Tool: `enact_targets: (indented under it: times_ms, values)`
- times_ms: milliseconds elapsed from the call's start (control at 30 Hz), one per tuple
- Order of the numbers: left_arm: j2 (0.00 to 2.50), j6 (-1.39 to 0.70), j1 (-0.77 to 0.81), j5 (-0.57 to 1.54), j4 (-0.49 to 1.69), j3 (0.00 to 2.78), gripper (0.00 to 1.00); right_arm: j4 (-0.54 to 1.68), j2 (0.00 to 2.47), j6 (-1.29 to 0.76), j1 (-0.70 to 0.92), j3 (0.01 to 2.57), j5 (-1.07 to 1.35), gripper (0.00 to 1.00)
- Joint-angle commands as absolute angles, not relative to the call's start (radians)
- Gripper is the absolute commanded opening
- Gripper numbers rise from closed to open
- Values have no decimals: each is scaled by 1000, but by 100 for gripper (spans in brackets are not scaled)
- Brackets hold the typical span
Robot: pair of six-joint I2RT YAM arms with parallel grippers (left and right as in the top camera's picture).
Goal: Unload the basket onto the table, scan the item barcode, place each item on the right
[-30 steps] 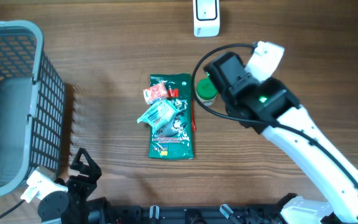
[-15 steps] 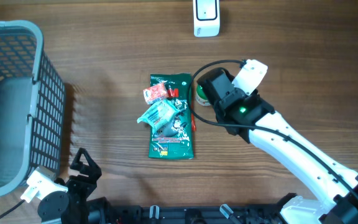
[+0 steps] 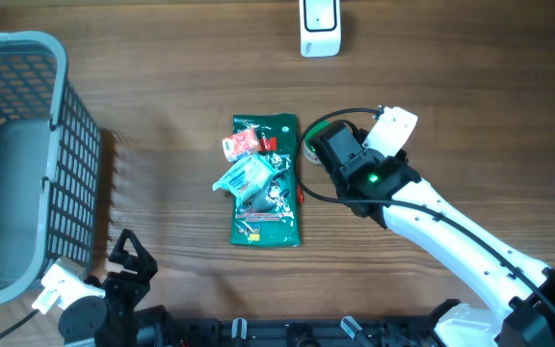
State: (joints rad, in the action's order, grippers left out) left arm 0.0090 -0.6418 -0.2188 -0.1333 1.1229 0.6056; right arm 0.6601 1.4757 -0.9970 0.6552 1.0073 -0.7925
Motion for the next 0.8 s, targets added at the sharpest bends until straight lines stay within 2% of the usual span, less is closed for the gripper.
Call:
enact_targets:
  times_ms: [0,300,533,600,767]
  values:
    - [7,-648,-221,-146,1122,603,100,656,1470,-968,652,1044,-771,47]
    - [7,-648,-221,-146,1122,603,100,693,1451,-958,652,1053,-720,56]
    - [7,-648,-221,-146,1122,603,100,773,1390,-970,623,1168,-574,88]
    - [7,-648,-221,-146,1123,603,100,840,1356,-968,593,1257,-512,93]
    - [7,-648,-221,-146,1122,603,100,1082,1291,-981,461,1521,-275,97]
